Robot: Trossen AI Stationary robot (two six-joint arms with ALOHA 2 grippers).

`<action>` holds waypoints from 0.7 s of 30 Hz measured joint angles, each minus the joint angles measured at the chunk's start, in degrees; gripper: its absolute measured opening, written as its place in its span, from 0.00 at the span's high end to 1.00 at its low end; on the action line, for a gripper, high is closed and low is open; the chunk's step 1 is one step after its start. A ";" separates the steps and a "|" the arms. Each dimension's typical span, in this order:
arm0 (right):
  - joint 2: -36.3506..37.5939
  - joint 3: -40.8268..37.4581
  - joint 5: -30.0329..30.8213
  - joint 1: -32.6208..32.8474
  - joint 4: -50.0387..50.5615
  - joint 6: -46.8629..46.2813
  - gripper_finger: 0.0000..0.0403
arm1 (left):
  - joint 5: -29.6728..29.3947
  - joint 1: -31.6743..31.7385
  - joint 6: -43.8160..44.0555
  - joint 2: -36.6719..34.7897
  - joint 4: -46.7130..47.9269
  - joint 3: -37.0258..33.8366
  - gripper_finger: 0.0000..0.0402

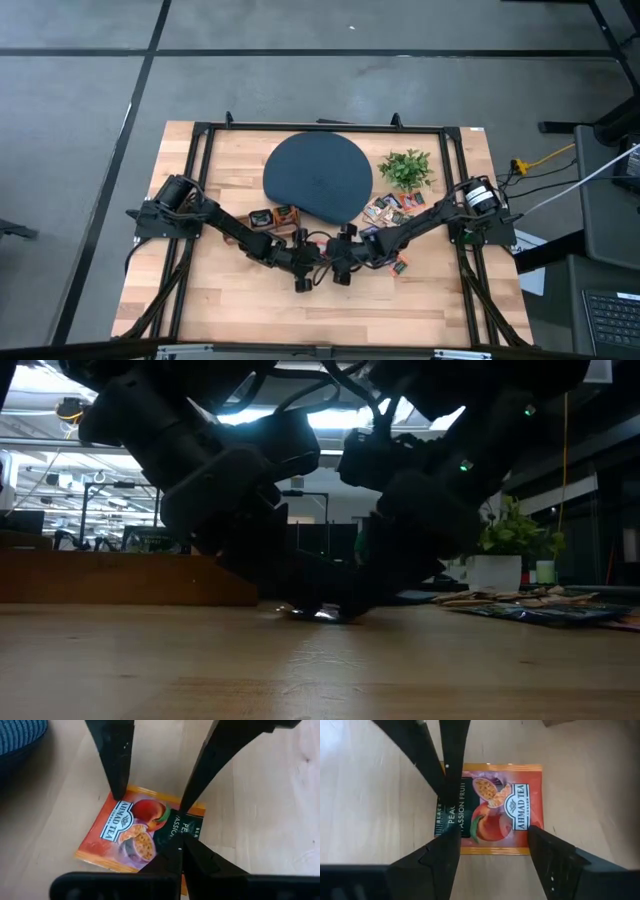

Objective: Pick & Place Tea
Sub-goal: Put the orange tea bag into the right section of the wooden organizer

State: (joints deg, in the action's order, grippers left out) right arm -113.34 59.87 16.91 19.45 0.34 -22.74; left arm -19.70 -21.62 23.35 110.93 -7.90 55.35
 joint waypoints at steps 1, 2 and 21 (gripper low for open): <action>-0.29 0.05 -0.06 -0.13 -0.25 -0.71 0.43 | 0.01 -0.03 -0.02 0.00 0.01 0.00 0.99; -0.62 0.09 -0.13 -0.18 -0.28 -1.09 0.43 | 0.08 -0.01 -0.02 0.00 0.02 0.00 0.99; -1.22 0.01 -0.12 -0.23 2.03 -7.07 0.87 | 4.39 -0.49 -1.14 -4.74 1.16 0.02 0.98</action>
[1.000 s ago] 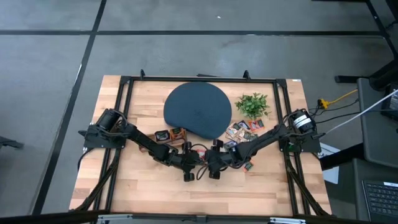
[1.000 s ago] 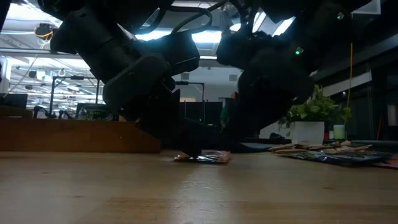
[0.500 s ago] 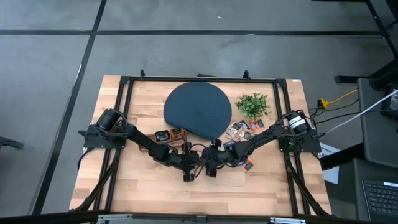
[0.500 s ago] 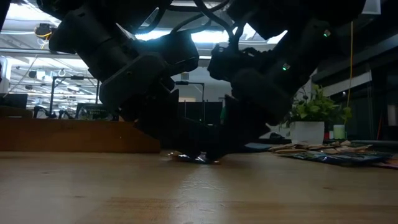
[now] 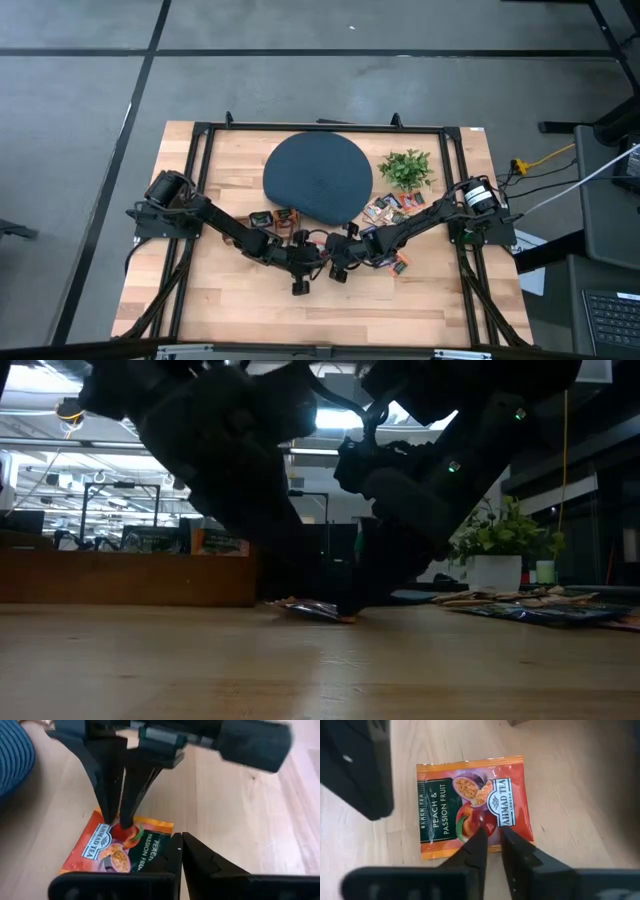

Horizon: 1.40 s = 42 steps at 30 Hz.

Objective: Pick & Place Tea
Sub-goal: Put the orange tea bag into the right section of the wooden organizer

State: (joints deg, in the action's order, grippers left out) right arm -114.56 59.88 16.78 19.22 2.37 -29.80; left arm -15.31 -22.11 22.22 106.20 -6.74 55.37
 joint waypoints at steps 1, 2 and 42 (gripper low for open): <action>0.00 0.00 -0.02 0.00 0.01 -0.04 0.90 | -0.03 -0.04 -0.02 -0.33 0.36 0.00 0.98; 0.00 -0.01 -0.09 0.00 0.05 -0.16 0.92 | -0.13 -0.12 0.00 -0.54 0.72 0.00 0.98; 2.49 -0.28 -6.78 0.15 -10.44 -5.36 0.73 | -2.23 -1.50 1.14 0.19 14.97 0.07 0.99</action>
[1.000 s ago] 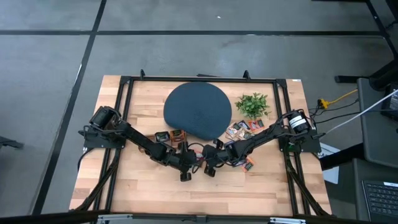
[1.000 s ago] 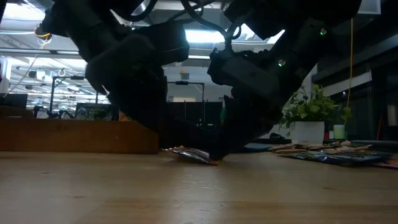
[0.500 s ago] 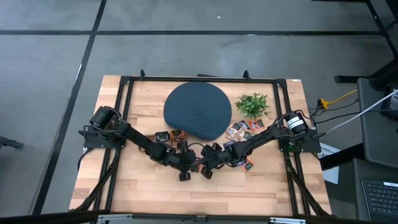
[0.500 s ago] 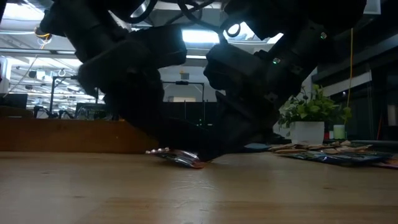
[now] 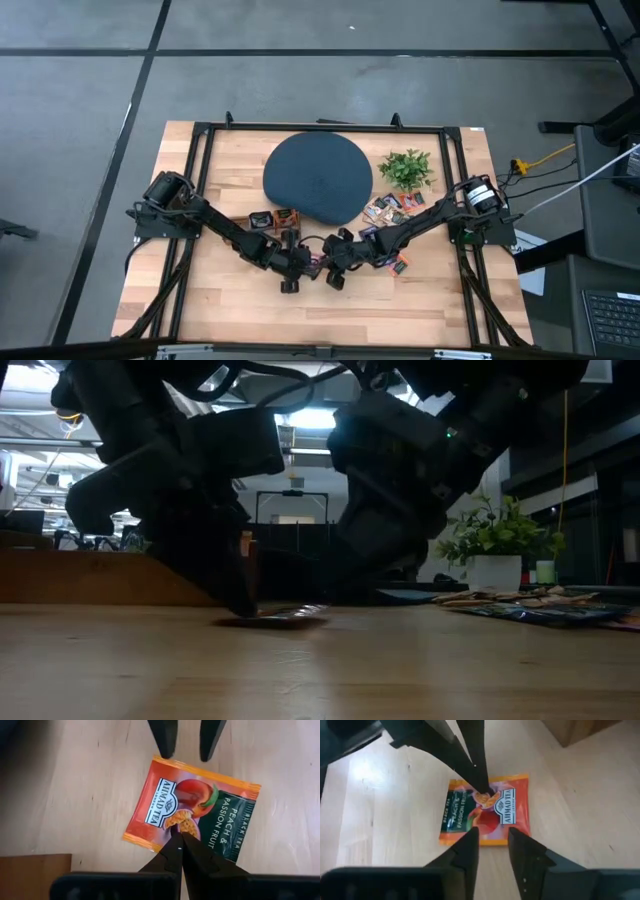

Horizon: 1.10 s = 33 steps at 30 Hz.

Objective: Pick & Place Tea
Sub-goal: Put the orange tea bag into the right section of the wooden organizer

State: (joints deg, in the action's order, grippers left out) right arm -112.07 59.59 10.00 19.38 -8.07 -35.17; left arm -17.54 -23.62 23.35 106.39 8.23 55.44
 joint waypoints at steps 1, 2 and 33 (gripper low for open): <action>0.00 0.04 0.03 0.00 0.55 0.02 0.71 | 0.40 0.02 0.00 -0.02 0.32 0.02 0.99; 0.00 0.04 0.08 0.00 1.44 -0.36 0.69 | 0.69 0.02 0.00 -0.07 0.56 0.04 0.99; -1.83 0.22 -5.03 -3.14 1.49 -6.61 0.62 | -1.95 1.24 1.53 0.04 -2.51 -0.11 1.00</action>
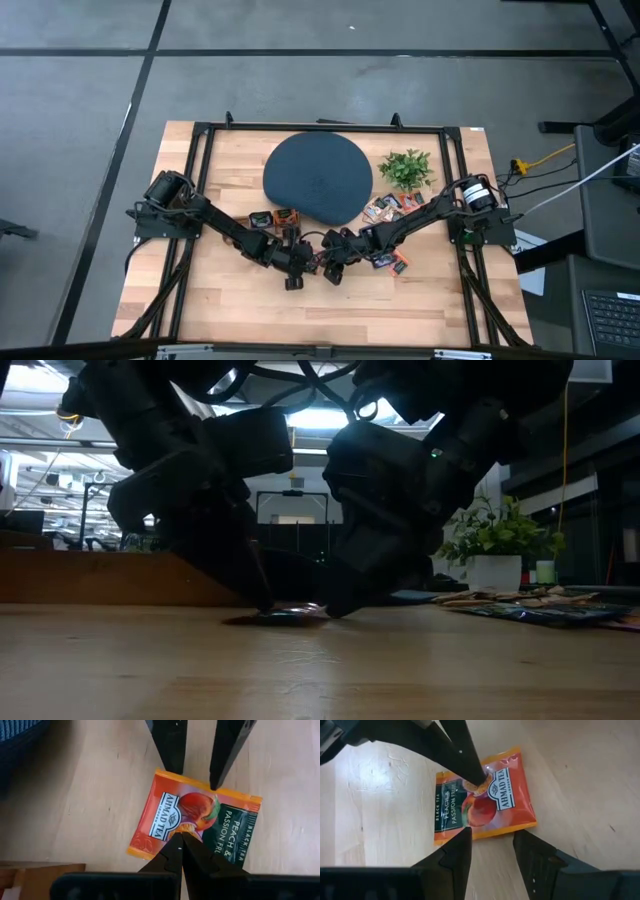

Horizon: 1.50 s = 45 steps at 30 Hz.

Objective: Pick & Place Tea
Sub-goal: Put the orange tea bag into the right section of the wooden organizer

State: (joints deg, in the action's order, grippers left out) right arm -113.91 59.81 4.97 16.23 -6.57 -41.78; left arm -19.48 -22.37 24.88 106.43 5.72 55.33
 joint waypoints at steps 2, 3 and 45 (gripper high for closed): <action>-0.07 0.00 1.10 0.04 -0.12 0.00 0.64 | -0.11 0.00 -0.02 0.00 -0.28 0.00 1.00; -0.07 0.00 1.41 0.04 -0.13 0.02 0.65 | -0.11 -0.02 -0.02 0.00 -0.51 0.00 0.99; -0.11 -0.09 6.12 0.12 -4.12 7.61 0.99 | 5.94 2.91 8.64 -6.38 7.10 0.02 0.64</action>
State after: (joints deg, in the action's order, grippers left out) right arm -114.02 59.72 11.09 16.35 -10.70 -34.17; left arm -13.54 -19.46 33.53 100.05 12.82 55.35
